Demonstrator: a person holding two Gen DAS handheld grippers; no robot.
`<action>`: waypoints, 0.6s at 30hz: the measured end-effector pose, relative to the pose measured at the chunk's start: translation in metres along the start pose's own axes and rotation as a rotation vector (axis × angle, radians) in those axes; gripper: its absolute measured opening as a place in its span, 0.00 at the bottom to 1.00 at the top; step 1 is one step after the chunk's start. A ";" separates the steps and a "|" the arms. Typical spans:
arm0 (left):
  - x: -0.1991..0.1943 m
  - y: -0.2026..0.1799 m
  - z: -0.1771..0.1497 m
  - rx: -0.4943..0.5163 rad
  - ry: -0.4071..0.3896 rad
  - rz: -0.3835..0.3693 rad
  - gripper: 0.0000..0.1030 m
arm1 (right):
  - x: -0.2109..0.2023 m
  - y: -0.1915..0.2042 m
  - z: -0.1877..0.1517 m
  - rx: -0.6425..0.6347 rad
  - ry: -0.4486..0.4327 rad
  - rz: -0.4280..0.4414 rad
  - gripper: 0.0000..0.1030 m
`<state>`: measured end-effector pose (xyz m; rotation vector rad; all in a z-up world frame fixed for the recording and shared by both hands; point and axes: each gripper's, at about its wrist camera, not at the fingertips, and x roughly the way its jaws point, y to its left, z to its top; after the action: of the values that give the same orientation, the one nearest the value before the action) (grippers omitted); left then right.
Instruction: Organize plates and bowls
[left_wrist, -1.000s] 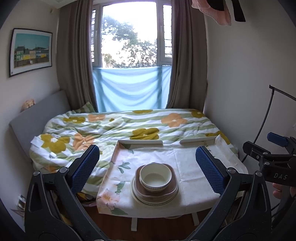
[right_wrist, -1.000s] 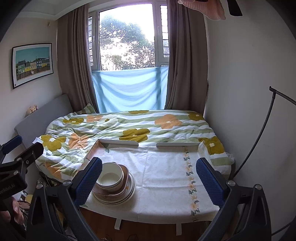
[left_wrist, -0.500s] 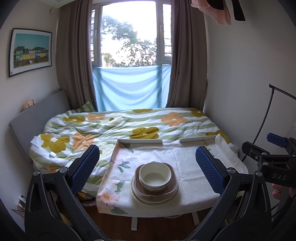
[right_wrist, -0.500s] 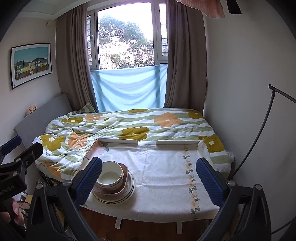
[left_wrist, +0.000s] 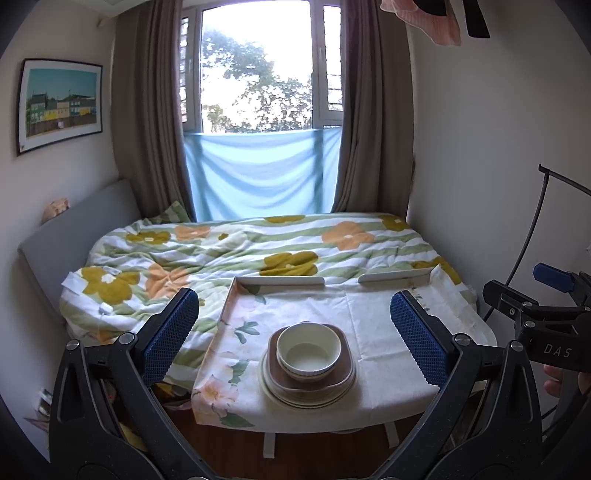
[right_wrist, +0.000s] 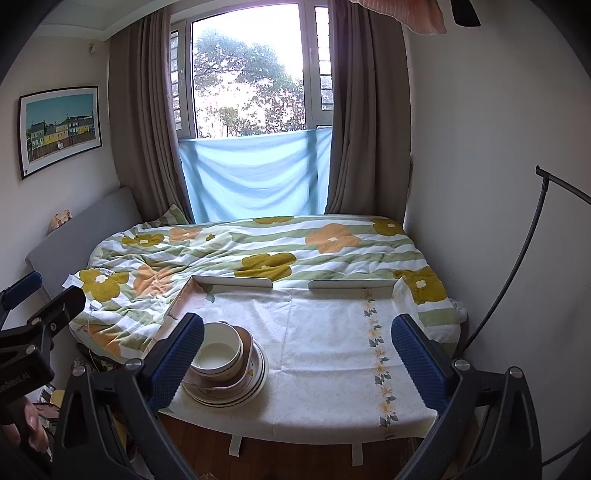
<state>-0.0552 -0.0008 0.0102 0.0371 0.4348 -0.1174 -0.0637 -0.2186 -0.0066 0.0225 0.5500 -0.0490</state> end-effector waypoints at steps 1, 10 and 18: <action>0.001 0.001 0.001 -0.001 0.003 -0.001 1.00 | 0.001 -0.001 0.000 0.000 0.002 0.000 0.98; 0.003 0.003 0.002 0.001 0.006 0.000 1.00 | 0.005 -0.002 0.000 -0.001 0.011 -0.003 0.98; 0.005 0.005 0.002 0.000 0.003 0.000 1.00 | 0.010 -0.004 -0.001 -0.002 0.019 -0.004 0.98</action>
<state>-0.0489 0.0036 0.0103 0.0372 0.4379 -0.1169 -0.0555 -0.2234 -0.0126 0.0199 0.5688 -0.0523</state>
